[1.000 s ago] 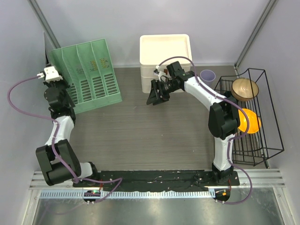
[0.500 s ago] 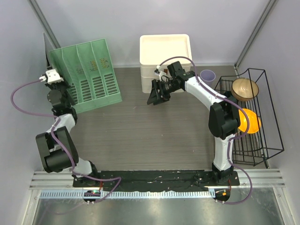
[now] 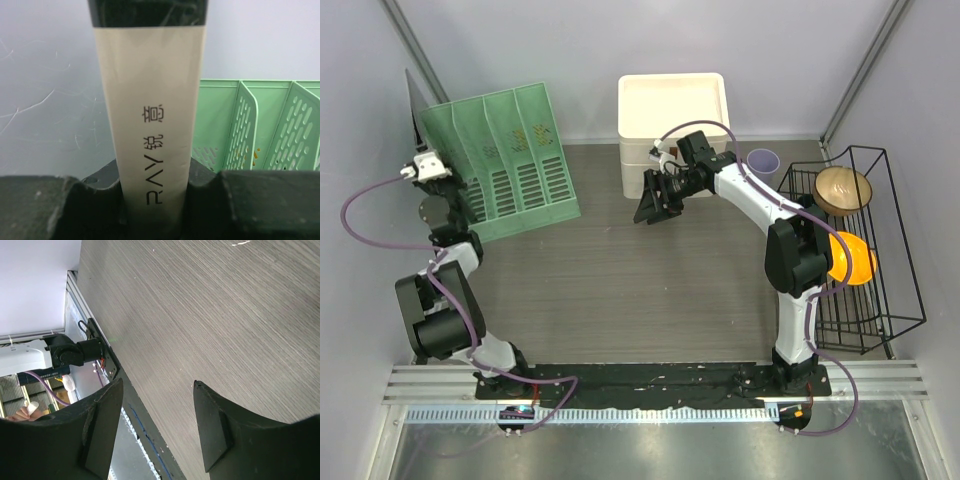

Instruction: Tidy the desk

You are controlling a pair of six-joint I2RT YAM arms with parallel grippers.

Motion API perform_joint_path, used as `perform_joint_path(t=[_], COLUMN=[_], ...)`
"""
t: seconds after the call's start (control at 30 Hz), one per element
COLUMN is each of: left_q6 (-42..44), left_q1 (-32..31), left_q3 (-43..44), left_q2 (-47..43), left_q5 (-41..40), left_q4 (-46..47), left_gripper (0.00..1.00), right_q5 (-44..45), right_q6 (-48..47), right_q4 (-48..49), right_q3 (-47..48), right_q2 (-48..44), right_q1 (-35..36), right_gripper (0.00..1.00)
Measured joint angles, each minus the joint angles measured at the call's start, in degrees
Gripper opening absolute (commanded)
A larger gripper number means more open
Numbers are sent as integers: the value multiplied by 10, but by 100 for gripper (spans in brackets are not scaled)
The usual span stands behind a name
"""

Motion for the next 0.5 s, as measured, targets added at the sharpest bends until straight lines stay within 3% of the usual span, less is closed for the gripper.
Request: perform_joint_path(t=[0.5], left_q6=[-9], left_q1=[9], left_q3=[-19], left_q2=[61], left_q5=[38], left_q4=[38], left_gripper=[0], right_q5=[-2], right_q6=[-2], right_q4=[0], right_q3=[0], right_q2=[0], right_q1=[-3], right_gripper=[63])
